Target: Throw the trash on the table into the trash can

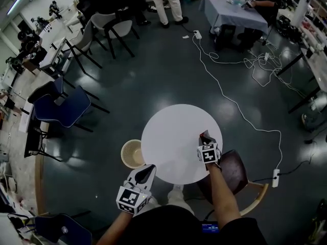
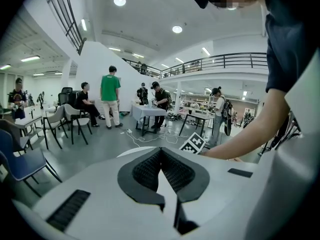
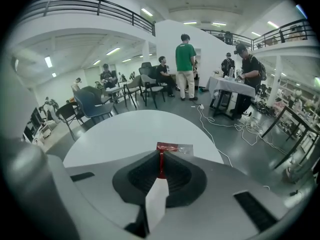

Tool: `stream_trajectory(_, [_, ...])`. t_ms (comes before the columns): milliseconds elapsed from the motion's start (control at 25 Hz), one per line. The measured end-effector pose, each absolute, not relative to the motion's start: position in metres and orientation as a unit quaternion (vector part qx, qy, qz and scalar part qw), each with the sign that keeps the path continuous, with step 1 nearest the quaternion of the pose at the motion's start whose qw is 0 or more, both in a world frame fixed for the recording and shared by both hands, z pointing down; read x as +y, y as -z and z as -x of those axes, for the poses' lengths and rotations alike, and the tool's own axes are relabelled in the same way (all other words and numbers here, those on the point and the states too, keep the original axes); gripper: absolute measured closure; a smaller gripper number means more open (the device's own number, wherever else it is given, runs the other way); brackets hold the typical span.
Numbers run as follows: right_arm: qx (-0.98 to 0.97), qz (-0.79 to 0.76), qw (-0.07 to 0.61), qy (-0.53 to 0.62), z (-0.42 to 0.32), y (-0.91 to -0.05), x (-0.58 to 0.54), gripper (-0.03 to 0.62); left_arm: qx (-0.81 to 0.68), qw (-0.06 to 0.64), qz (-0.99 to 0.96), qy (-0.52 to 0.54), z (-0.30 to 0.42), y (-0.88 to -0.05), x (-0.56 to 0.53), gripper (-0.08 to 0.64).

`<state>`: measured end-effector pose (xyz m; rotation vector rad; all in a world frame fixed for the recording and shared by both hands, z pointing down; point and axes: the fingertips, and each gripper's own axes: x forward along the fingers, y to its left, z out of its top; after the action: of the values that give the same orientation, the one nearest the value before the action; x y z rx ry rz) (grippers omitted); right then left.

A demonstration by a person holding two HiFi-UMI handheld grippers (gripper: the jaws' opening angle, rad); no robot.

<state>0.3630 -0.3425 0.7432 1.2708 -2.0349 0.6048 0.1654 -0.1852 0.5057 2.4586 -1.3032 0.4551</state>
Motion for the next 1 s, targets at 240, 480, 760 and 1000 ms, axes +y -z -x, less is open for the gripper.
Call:
stream_trajectory(240, [-0.799,-0.474,0.311,-0.2,-0.347,-0.711,-0.346,0.561,-0.475,0.154,-0.853,-0.153,-0.152,-0.5,-0.189,0.546])
stream_trajectory(480, [-0.822,-0.473,0.27,-0.166,-0.328,-0.656,-0.347,0.561,-0.49,0.139,-0.848,-0.144,-0.136,-0.488,-0.189,0.546])
stream_trajectory(760, [-0.862,-0.455,0.2,-0.102,-0.295,-0.562,-0.346,0.561,-0.516,0.146,-0.837,-0.109,-0.118,-0.473,-0.191,0.546])
stream_trajectory(1000, [-0.891,-0.421,0.161,-0.057,-0.259,-0.501,-0.327,0.561,-0.533,0.12,-0.83,-0.11,-0.102,-0.46,-0.187,0.546])
